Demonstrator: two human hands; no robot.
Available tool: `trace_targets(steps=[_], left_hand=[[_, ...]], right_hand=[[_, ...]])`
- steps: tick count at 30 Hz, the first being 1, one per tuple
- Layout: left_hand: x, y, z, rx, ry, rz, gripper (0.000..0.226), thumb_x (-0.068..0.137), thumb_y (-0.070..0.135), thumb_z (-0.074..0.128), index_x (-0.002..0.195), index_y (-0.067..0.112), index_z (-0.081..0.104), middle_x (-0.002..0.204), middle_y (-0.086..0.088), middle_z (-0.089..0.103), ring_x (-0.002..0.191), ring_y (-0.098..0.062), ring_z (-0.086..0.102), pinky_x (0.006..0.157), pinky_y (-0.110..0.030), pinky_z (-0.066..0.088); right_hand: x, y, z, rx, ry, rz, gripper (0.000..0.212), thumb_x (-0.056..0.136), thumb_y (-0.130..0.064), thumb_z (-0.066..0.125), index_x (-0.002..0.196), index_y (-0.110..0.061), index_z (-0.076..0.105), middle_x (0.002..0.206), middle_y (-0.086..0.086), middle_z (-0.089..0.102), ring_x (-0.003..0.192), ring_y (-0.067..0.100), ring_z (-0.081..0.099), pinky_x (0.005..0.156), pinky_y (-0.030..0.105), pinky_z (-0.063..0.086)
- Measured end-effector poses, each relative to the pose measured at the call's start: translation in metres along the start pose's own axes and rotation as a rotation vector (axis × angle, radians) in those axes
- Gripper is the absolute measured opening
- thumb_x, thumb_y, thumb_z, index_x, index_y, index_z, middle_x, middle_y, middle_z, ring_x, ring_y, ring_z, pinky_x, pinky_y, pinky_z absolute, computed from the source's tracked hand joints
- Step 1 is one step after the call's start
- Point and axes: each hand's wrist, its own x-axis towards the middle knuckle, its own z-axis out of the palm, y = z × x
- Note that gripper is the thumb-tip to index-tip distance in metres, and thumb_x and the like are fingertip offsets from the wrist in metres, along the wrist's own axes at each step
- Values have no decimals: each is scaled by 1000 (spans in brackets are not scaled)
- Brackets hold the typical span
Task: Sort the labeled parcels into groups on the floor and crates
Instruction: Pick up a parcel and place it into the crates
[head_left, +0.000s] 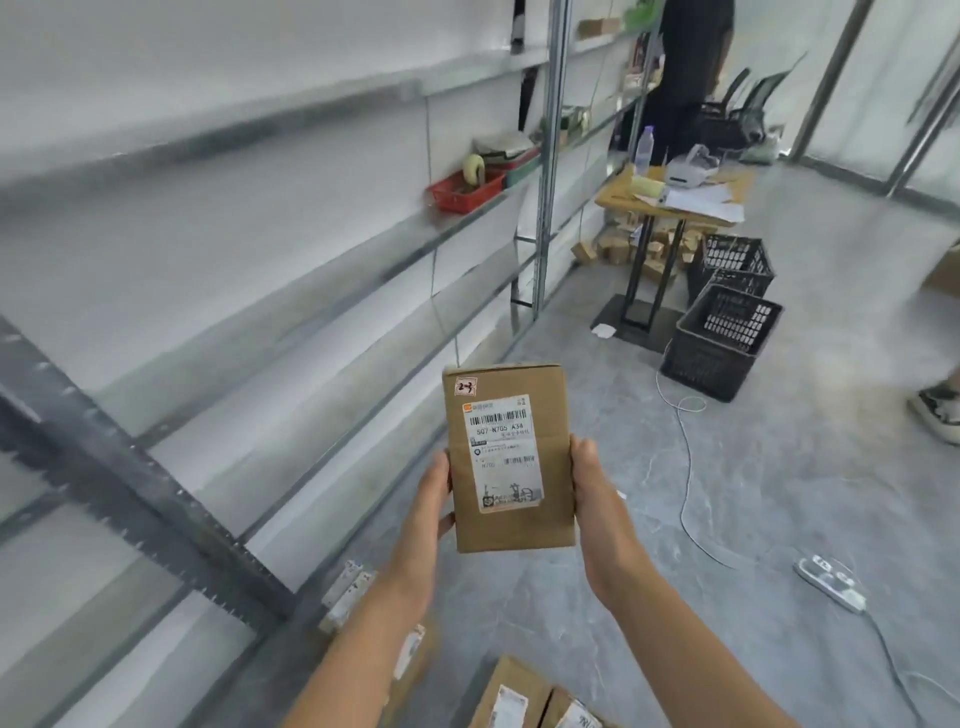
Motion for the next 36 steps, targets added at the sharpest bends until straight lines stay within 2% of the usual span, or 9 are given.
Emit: trace_targets(steps=[3,6,10,15,18,23,28,32,36], left_hand=[[-31,32,-27,-5,70,46,50,101,71,18,138,60,51,141,29,58,137,1,46,116,-37,33],[-65,53,-63,-12,129,93,54,97,79,20,139,63,49,143,31,55,138,1,43,121,-44,27],[-123,65,-126,-4,229,123,66,87,92,25,141,62,47,152,24,48,147,-14,38,123,-59,21],[-225,67,-208,-41,411,172,54,98,76,23,139,57,53,140,26,60,138,-4,47,122,-52,28],[-293,59,-256,-68,510,169,56,97,77,23,137,56,55,134,29,62,130,3,51,121,-51,29],[-403,35,-324,-87,676,145,56,97,79,22,138,58,54,140,31,57,137,4,43,123,-51,25],[-500,10,-375,-135,870,144,59,96,80,23,140,55,54,141,29,57,136,6,44,123,-47,27],[-565,-15,-406,-183,1074,139,60,96,79,24,142,52,53,142,26,58,138,5,44,121,-49,32],[-617,-33,-429,-219,1247,143,51,100,74,19,137,60,53,141,28,58,136,7,44,111,-38,38]], right_hand=[[-12,-29,30,-25,-66,-35,57,105,-69,24,127,-41,69,122,-11,75,120,11,66,108,41,42],[-28,-48,71,-40,-146,-68,57,104,-71,25,127,-44,70,124,-14,74,124,10,63,111,41,38],[-64,-64,143,-54,-271,-99,56,107,-65,25,118,-38,73,114,-16,77,113,3,66,102,34,40],[-132,-52,246,-99,-417,-125,54,107,-64,26,112,-41,74,108,-23,77,112,1,64,109,37,36],[-182,-33,304,-141,-519,-109,55,104,-71,27,113,-45,74,115,-20,76,120,6,62,111,37,37],[-265,-5,395,-148,-720,-60,53,107,-64,29,116,-35,72,105,-20,78,110,3,65,101,33,45],[-339,26,478,-219,-918,-59,50,103,-70,31,123,-44,69,115,-27,74,123,3,59,118,40,36],[-396,48,538,-254,-1097,-20,50,108,-62,29,104,-39,73,98,-29,76,111,1,62,106,36,38],[-443,73,594,-296,-1277,12,56,106,-66,30,101,-37,78,107,-19,78,115,9,65,106,38,40]])
